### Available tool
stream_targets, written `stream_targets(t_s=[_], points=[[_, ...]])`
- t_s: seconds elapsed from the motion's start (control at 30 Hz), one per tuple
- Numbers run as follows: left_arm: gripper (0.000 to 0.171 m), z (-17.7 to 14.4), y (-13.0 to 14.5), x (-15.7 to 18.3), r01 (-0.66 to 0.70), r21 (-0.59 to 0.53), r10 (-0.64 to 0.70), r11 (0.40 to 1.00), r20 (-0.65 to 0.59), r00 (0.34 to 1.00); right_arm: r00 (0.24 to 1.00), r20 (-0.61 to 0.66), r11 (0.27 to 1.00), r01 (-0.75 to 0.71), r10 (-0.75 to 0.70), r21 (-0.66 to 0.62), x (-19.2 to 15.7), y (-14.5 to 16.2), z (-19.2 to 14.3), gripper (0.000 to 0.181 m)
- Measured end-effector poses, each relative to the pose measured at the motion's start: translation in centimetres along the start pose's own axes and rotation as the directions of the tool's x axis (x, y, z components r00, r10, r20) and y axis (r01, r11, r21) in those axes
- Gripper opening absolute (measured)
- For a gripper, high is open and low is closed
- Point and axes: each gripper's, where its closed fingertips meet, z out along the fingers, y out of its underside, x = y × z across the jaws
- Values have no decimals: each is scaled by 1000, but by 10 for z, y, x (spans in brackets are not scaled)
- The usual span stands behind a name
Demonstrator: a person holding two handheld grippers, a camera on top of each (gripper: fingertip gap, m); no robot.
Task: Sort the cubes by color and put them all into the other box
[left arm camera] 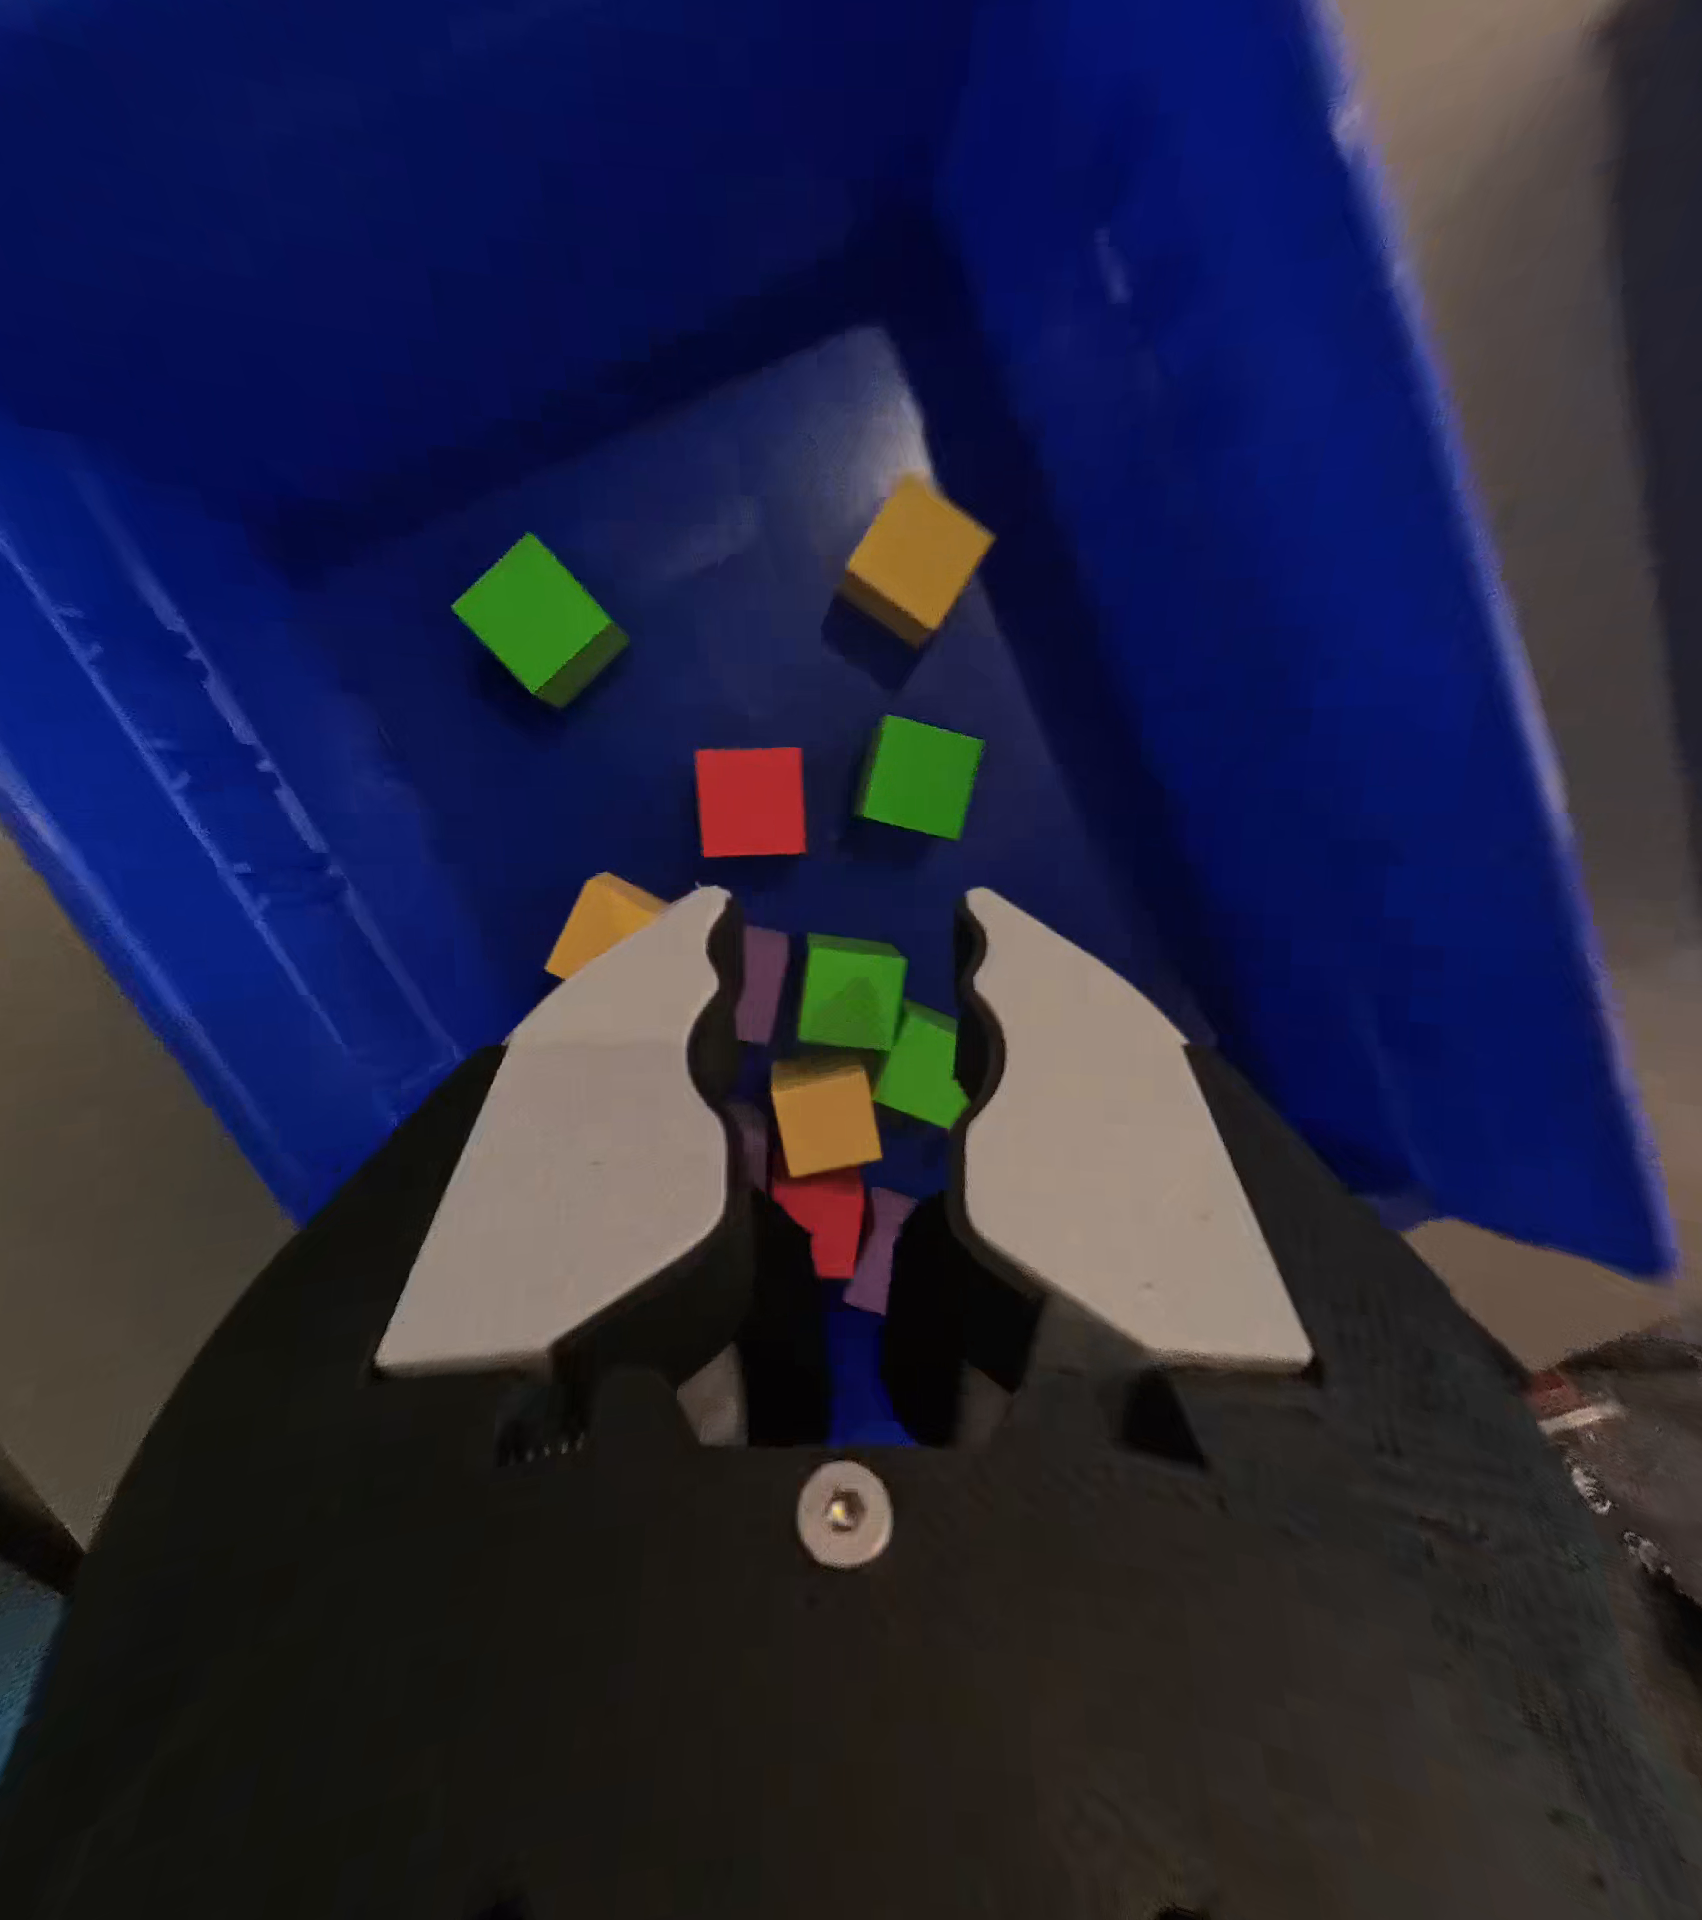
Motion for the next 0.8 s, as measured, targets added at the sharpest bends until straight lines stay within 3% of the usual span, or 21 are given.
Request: stream_targets(t_s=[0.2,0.47,0.53,0.7,0.8], points=[[46,42,2,-18,54,-173,-50,983,28,998,999,27,998,-43,42,39,-7,11,7,32],[45,66,10,-21,95,-260,-93,961,23,995,999,22,997,-32,30,64,-3,7,0,32],[31,71,12,-20,99,-272,-101,957,8,995,999,27,997,-30,28,69,-4,6,0,32],[29,62,6,-18,121,-220,-131,968,-31,991,998,53,998,-20,17,59,-14,6,7,32],[29,34,-11,-1,154,-56,-163,986,-218,962,994,108,995,3,-14,99,-32,-4,17,32]])
